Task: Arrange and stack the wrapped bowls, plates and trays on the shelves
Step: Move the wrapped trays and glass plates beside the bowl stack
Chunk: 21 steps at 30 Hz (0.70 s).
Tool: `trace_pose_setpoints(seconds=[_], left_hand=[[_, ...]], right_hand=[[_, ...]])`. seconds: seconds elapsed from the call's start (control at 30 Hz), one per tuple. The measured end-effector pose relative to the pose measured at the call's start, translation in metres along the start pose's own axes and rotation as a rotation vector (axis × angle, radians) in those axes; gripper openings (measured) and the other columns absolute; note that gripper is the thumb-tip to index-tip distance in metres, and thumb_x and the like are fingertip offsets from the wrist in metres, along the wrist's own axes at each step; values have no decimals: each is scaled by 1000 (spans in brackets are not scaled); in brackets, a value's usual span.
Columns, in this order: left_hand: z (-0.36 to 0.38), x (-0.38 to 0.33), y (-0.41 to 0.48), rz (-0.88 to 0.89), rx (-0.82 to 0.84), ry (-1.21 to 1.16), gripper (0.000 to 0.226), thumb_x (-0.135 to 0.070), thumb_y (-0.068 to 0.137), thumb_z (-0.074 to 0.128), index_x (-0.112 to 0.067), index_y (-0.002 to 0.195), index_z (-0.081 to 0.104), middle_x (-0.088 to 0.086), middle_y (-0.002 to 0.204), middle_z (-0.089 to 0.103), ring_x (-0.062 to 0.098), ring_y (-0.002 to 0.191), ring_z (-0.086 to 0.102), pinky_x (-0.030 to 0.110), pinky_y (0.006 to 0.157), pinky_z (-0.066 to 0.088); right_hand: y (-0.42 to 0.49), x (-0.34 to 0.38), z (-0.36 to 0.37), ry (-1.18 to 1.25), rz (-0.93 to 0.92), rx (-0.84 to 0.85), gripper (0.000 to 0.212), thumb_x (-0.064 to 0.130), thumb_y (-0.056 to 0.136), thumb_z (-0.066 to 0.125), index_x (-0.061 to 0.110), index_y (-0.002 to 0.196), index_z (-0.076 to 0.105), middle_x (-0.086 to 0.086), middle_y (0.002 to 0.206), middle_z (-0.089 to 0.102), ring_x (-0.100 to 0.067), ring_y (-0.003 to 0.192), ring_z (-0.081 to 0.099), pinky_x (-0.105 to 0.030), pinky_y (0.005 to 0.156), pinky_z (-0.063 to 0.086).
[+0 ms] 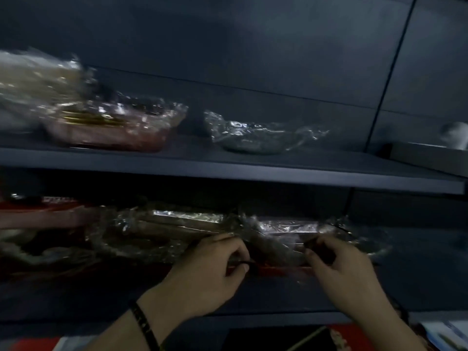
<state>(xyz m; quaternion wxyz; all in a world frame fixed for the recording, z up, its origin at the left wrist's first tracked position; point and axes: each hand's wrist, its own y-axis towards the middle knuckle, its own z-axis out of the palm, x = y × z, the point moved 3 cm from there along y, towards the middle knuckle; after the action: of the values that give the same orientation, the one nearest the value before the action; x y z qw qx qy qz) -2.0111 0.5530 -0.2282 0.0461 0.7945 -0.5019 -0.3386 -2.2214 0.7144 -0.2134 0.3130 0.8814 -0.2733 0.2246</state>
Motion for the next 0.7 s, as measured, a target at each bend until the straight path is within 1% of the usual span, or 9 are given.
trace_pose_setpoints(seconds=[0.13, 0.2, 0.27, 0.3, 0.37, 0.47, 0.53, 0.63, 0.7], left_hand=[[44, -13, 27, -21, 43, -29, 10, -49, 98, 66, -47, 107, 61, -32, 114, 54, -7, 109, 55, 27, 97, 52], [64, -21, 38, -12, 53, -17, 9, -46, 99, 69, -45, 106, 63, -30, 112, 54, -6, 106, 55, 23, 95, 51], [81, -30, 48, 8, 59, -17, 9, -42, 98, 70, -43, 103, 63, -29, 110, 53, -6, 104, 56, 20, 92, 50], [89, -34, 54, 16, 58, -27, 9, -39, 98, 71, -42, 103, 64, -29, 109, 53, -5, 104, 56, 20, 92, 50], [104, -40, 65, 34, 45, -59, 11, -34, 98, 73, -39, 102, 64, -27, 110, 53, -4, 104, 56, 17, 90, 49], [126, -49, 87, 86, -8, -46, 13, -30, 98, 72, -38, 104, 63, -27, 113, 50, -3, 104, 55, 13, 87, 44], [139, -54, 106, 133, -61, 22, 14, -30, 97, 71, -37, 107, 63, -24, 115, 49, 1, 109, 51, 20, 94, 45], [151, -61, 138, 212, -179, 174, 20, -24, 97, 69, -31, 114, 71, -13, 112, 55, 13, 112, 49, 29, 99, 46], [160, -56, 161, 209, -166, 281, 31, -13, 96, 66, -30, 121, 75, -8, 113, 64, 20, 108, 55, 34, 97, 50]], right_hand=[[4, -50, -3, 13, 159, -5, 18, 19, 94, 70, 20, 78, 61, 3, 70, 66, -10, 63, 61, -24, 52, 40], [1, -71, -2, 30, 200, -15, 20, 23, 96, 70, 25, 81, 56, 7, 73, 63, -5, 66, 56, -23, 55, 38], [-1, -90, 1, 51, 208, -34, 19, 24, 96, 72, 34, 97, 56, 14, 79, 61, 2, 69, 50, -27, 65, 41], [-1, -99, 4, 65, 223, -28, 27, 22, 95, 73, 38, 108, 54, 16, 82, 62, 4, 70, 51, -28, 71, 42], [1, -118, 10, 105, 235, -24, 37, 21, 93, 75, 38, 121, 57, 14, 90, 68, 5, 76, 57, -23, 72, 44], [5, -140, 17, 143, 249, -52, 46, 20, 92, 76, 39, 130, 59, 12, 98, 72, 4, 79, 63, -7, 63, 46], [5, -147, 26, 145, 252, -34, 51, 20, 92, 76, 41, 134, 56, 11, 98, 71, 4, 81, 65, -5, 63, 45], [6, -151, 42, 162, 281, -3, 55, 22, 90, 76, 45, 135, 53, 11, 101, 70, 1, 87, 67, -10, 70, 49], [9, -149, 52, 184, 290, 13, 55, 24, 89, 75, 44, 136, 52, 11, 103, 70, -5, 91, 69, -28, 81, 59]])
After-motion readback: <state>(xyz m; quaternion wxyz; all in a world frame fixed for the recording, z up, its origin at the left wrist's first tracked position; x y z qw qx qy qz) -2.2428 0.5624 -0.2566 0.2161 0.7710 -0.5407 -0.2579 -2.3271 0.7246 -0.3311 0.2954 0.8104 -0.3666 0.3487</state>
